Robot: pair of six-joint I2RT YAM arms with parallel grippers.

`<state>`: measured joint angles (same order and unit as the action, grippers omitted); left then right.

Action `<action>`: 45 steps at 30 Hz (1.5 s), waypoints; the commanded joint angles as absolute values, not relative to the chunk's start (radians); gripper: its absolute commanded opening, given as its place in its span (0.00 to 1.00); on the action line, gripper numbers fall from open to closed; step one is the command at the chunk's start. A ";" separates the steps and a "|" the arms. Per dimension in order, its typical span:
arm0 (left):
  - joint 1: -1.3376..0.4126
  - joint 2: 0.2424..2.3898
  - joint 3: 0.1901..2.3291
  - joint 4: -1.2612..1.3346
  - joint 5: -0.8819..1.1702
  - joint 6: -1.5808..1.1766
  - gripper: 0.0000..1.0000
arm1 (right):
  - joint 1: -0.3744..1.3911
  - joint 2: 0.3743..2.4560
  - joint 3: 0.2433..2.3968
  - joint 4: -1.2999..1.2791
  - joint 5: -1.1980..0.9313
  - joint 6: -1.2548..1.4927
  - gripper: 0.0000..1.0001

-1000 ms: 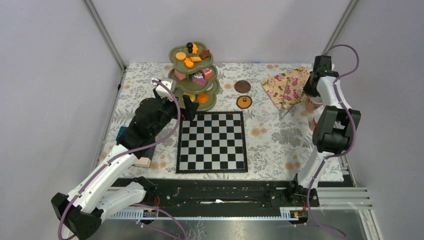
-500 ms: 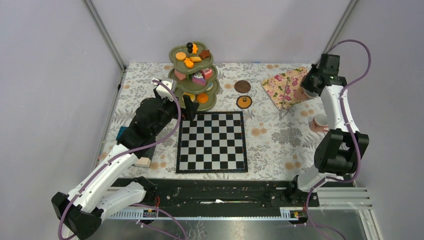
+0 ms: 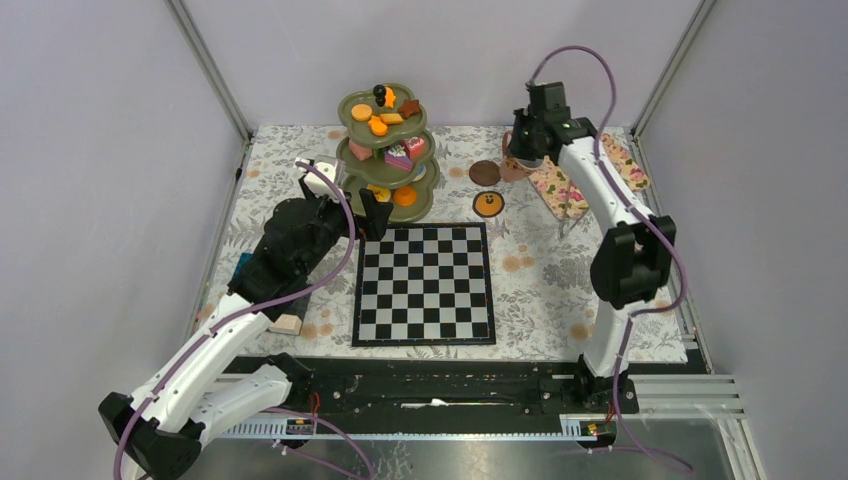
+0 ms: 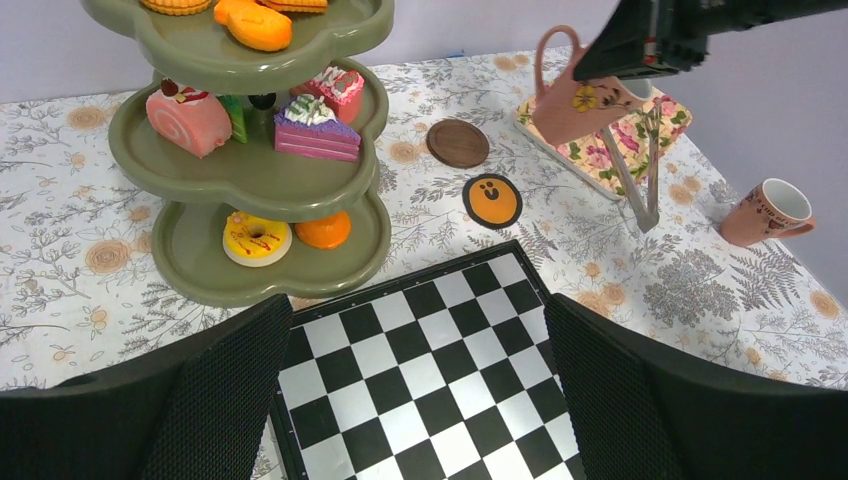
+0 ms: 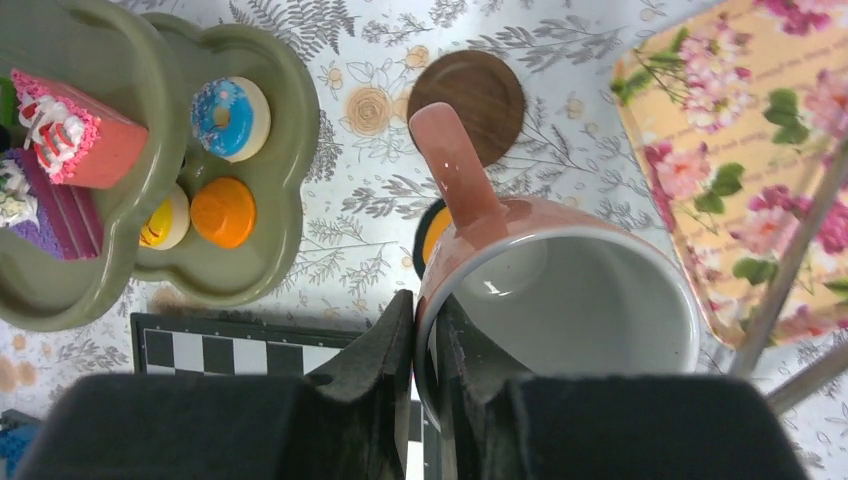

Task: Serve the afternoon tea

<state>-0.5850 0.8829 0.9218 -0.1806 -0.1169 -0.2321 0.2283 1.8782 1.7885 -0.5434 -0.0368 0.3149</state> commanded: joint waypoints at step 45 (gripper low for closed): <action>-0.589 0.837 0.914 -0.136 -0.129 -0.224 0.99 | 0.379 2.549 2.655 -0.728 0.159 0.139 0.13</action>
